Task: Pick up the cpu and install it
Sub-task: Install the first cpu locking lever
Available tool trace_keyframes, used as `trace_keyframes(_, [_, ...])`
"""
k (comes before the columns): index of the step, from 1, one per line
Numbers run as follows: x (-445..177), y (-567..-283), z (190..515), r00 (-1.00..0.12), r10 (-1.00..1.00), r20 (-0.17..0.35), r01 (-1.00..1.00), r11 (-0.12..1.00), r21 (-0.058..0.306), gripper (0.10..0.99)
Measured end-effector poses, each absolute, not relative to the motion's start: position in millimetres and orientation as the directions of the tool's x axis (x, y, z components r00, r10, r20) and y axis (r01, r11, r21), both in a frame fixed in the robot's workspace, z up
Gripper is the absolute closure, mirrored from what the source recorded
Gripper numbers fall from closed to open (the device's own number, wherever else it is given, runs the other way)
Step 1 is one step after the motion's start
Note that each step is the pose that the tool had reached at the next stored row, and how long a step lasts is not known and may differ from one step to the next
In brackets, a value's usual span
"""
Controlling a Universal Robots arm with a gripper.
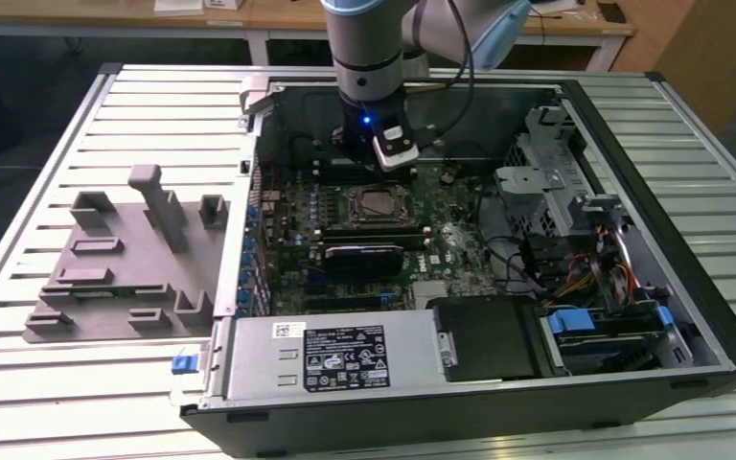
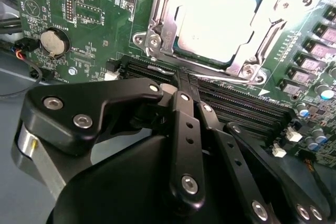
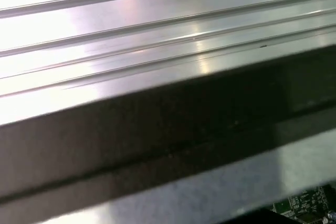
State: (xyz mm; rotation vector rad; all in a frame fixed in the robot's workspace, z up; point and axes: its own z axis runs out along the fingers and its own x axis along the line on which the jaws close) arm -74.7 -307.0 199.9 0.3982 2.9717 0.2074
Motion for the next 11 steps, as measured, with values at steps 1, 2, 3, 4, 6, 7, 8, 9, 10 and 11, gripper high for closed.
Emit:
trace_keyframes(1, [-74.7, -306.0, 199.7, -0.955, 0.273, -0.116, 0.254, 0.955, 0.154, 0.980])
trace_keyframes(2, [-74.7, -305.1, 199.6, -0.954, 0.275, -0.116, 0.256, 0.954, 0.154, 0.980])
trace_keyframes(3, [-74.7, -304.4, 199.5, -0.954, 0.277, -0.116, 0.258, 0.954, 0.154, 0.980])
trace_keyframes(4, [-74.7, -304.0, 199.4, -0.953, 0.279, -0.116, 0.260, 0.953, 0.154, 0.980])
trace_keyframes(6, [-74.7, -303.9, 199.1, -0.952, 0.281, -0.118, 0.263, 0.953, 0.152, 0.980])
trace_keyframes(7, [-74.7, -303.9, 198.9, -0.952, 0.283, -0.119, 0.264, 0.953, 0.150, 0.980])
trace_keyframes(8, [-74.7, -304.0, 198.7, -0.951, 0.285, -0.121, 0.266, 0.952, 0.149, 0.980])
trace_keyframes(9, [-74.7, -304.0, 198.4, -0.950, 0.286, -0.123, 0.268, 0.952, 0.149, 0.980])
trace_keyframes(10, [-74.8, -304.0, 198.1, -0.949, 0.288, -0.124, 0.269, 0.952, 0.149, 0.980])
trace_keyframes(11, [-74.8, -304.0, 197.8, -0.949, 0.289, -0.126, 0.270, 0.951, 0.149, 0.980])
